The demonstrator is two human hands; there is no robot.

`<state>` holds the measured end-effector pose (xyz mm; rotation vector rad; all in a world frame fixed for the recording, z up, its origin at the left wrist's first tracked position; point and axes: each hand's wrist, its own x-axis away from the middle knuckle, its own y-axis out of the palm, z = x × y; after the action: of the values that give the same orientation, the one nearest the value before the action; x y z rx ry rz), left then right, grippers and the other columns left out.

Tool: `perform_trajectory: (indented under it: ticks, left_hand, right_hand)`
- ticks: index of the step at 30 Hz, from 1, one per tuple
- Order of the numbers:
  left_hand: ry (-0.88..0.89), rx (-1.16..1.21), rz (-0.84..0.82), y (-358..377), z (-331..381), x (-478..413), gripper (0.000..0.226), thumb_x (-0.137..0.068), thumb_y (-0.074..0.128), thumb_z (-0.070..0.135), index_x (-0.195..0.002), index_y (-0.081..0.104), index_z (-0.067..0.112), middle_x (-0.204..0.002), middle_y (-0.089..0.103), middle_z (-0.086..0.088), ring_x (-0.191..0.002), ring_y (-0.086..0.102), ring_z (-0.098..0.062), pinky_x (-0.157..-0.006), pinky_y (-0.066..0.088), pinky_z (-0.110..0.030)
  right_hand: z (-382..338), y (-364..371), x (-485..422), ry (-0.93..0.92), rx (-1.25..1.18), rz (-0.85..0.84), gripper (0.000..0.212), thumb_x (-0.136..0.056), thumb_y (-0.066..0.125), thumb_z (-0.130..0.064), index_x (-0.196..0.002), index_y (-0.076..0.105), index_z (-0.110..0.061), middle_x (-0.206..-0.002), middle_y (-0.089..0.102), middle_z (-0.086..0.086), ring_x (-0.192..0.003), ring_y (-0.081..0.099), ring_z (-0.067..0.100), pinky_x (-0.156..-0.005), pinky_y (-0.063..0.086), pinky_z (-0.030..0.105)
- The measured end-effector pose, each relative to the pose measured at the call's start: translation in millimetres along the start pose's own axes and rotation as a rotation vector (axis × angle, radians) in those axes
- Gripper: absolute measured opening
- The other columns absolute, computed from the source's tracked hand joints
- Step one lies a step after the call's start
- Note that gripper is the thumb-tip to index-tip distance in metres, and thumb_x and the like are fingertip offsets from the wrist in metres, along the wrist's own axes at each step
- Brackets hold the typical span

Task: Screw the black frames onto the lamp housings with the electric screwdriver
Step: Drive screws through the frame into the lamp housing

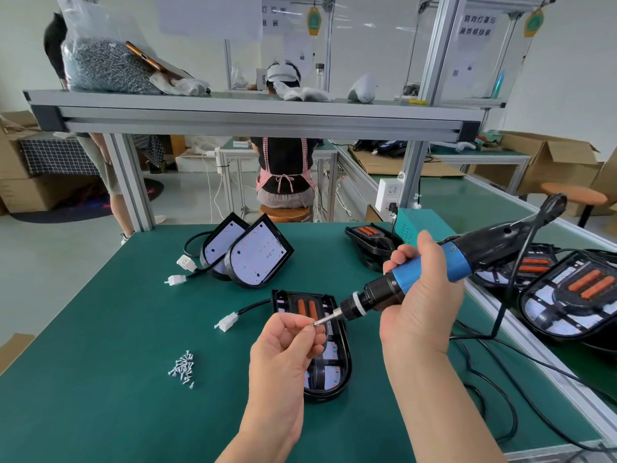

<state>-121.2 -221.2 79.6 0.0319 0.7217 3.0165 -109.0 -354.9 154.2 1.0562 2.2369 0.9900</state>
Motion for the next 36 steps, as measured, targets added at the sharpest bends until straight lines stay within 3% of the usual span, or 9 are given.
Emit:
perform_trajectory:
  ticks: [6,12,16,19,21,23,28,32,36]
  left_hand:
    - [0.09,-0.104,0.017,1.1,-2.6,-3.8,0.032,-0.096,0.056,-0.008,-0.076,0.069,0.014,-0.073,0.07,-0.01,-0.069,0.066,-0.014,-0.065,0.054,-0.018]
    - [0.144,-0.169,-0.027,-4.2,-1.7,-10.0,0.035,-0.095,0.057,-0.009,-0.079,0.071,0.018,-0.078,0.073,-0.012,-0.07,0.067,-0.016,-0.067,0.054,-0.019]
    - [0.126,-0.149,-0.089,-6.7,-2.3,-18.7,0.03,-0.092,0.064,-0.005,-0.094,0.075,0.022,-0.082,0.072,-0.012,-0.077,0.07,-0.023,-0.071,0.056,-0.022]
    - [0.143,-0.192,-0.083,-14.2,-4.4,-24.3,0.032,-0.082,0.079,0.024,-0.109,0.072,0.039,-0.096,0.073,-0.007,-0.088,0.072,-0.02,-0.079,0.056,-0.023]
    - [0.21,-0.314,0.02,-24.1,-5.3,-31.4,0.047,-0.07,0.075,0.049,-0.116,0.067,0.046,-0.103,0.069,0.002,-0.093,0.068,-0.013,-0.081,0.053,-0.022]
    - [0.235,-0.445,0.154,-33.6,-7.8,-43.8,0.051,-0.069,0.068,0.059,-0.119,0.061,0.048,-0.108,0.061,0.006,-0.096,0.062,-0.01,-0.081,0.047,-0.02]
    - [-0.036,-0.7,0.186,-45.6,-14.4,-79.5,0.062,-0.08,0.069,0.064,-0.125,0.05,0.025,-0.096,0.063,0.002,-0.091,0.06,-0.007,-0.075,0.043,-0.028]
    - [-0.121,-0.838,0.049,-45.4,-14.5,-97.6,0.069,-0.074,0.071,0.068,-0.123,0.047,0.026,-0.085,0.066,0.0,-0.083,0.064,-0.012,-0.068,0.045,-0.027]
    - [-0.199,-0.827,-0.124,-51.3,-17.0,-111.8,0.076,-0.059,0.071,0.064,-0.124,0.055,0.029,-0.108,0.073,0.007,-0.102,0.068,-0.016,-0.098,0.051,-0.041]
  right_hand:
    - [9.6,-4.7,-1.9,-0.014,-0.01,0.057,0.03,-0.094,0.07,-0.02,-0.115,0.05,-0.014,-0.074,0.059,0.003,-0.065,0.058,0.016,-0.065,0.054,0.029]
    - [18.6,-3.5,-8.2,0.018,-0.02,0.099,0.028,-0.093,0.072,-0.028,-0.11,0.055,-0.015,-0.074,0.06,0.0,-0.067,0.059,0.015,-0.067,0.054,0.027]
    - [26.7,-1.6,-13.1,0.053,-0.014,0.099,0.028,-0.092,0.073,-0.03,-0.109,0.056,-0.015,-0.074,0.06,-0.001,-0.065,0.059,0.013,-0.065,0.054,0.027]
    - [30.1,-0.1,-20.1,0.059,-0.026,0.093,0.028,-0.092,0.073,-0.029,-0.109,0.057,-0.014,-0.071,0.06,-0.002,-0.064,0.058,0.014,-0.063,0.053,0.026]
    - [31.3,0.7,-27.5,0.049,-0.022,0.083,0.027,-0.093,0.072,-0.029,-0.109,0.056,-0.015,-0.069,0.06,-0.001,-0.062,0.057,0.015,-0.063,0.053,0.027]
    - [33.2,1.4,-36.3,0.033,-0.014,0.083,0.028,-0.093,0.072,-0.029,-0.11,0.056,-0.014,-0.069,0.06,0.0,-0.062,0.058,0.015,-0.064,0.054,0.027]
    - [42.5,3.0,-61.6,-0.006,0.027,0.076,0.031,-0.093,0.072,-0.028,-0.113,0.054,-0.011,-0.068,0.059,0.001,-0.061,0.059,0.016,-0.063,0.054,0.029]
    - [51.4,6.1,-82.0,-0.055,0.075,0.056,0.022,-0.094,0.07,-0.026,-0.103,0.052,-0.016,-0.067,0.057,0.001,-0.059,0.056,0.016,-0.06,0.052,0.03]
    - [58.9,10.6,-100.9,-0.09,0.158,0.012,0.023,-0.093,0.071,-0.026,-0.101,0.053,-0.016,-0.063,0.06,-0.001,-0.056,0.057,0.016,-0.056,0.052,0.028]
